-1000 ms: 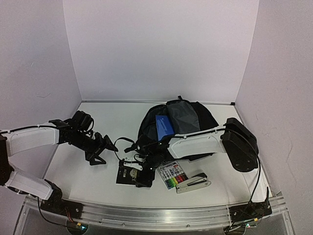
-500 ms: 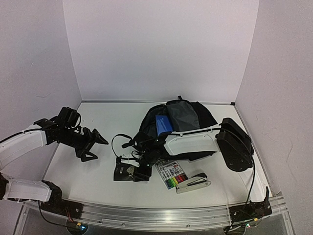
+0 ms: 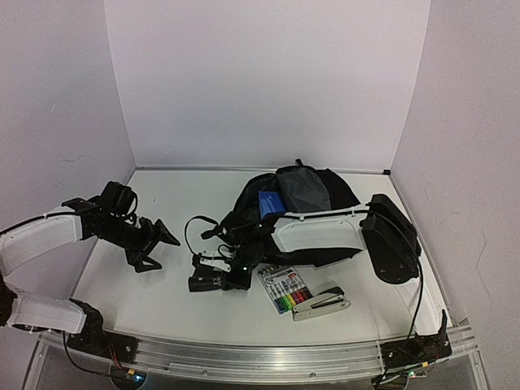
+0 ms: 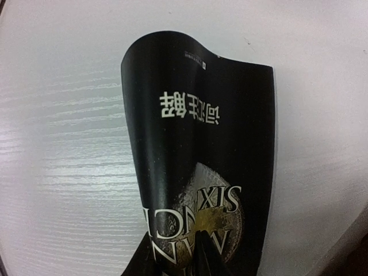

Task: Pack the student bag
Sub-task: Pick up the book from the center of the board, then place the book in the student bag.

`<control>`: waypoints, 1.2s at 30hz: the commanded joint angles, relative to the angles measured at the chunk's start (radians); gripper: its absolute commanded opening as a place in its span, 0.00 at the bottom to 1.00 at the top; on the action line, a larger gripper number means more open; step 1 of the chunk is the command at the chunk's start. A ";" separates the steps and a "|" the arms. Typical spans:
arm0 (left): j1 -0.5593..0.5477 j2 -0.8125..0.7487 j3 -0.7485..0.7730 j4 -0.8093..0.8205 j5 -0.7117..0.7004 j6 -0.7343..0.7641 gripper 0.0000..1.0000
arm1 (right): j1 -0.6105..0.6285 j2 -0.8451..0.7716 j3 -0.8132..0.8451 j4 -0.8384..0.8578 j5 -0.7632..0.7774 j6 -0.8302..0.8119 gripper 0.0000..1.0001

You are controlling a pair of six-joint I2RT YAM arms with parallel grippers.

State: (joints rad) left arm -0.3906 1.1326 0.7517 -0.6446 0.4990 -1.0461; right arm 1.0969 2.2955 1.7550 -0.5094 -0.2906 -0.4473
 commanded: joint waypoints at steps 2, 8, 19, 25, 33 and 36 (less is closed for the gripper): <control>0.012 0.042 0.060 0.016 0.009 0.038 0.84 | 0.004 -0.083 0.095 -0.185 -0.066 0.054 0.19; 0.051 0.069 0.120 -0.013 -0.006 0.076 0.84 | -0.012 -0.203 0.114 -0.201 -0.097 0.066 0.19; 0.067 0.158 0.186 -0.003 0.008 0.097 0.84 | -0.252 -0.327 0.171 -0.188 -0.153 0.290 0.18; 0.067 0.208 0.225 0.001 0.015 0.105 0.84 | -0.306 -0.308 0.124 -0.125 0.078 0.371 0.21; 0.067 0.224 0.258 -0.032 0.011 0.111 0.83 | -0.318 -0.174 0.134 -0.080 0.223 0.588 0.26; 0.067 0.217 0.274 -0.061 0.001 0.113 0.83 | -0.319 -0.119 0.150 -0.078 0.280 0.651 0.31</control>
State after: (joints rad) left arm -0.3279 1.3546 0.9570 -0.6645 0.5034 -0.9566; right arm 0.7776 2.0965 1.8785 -0.6137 -0.1294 0.0630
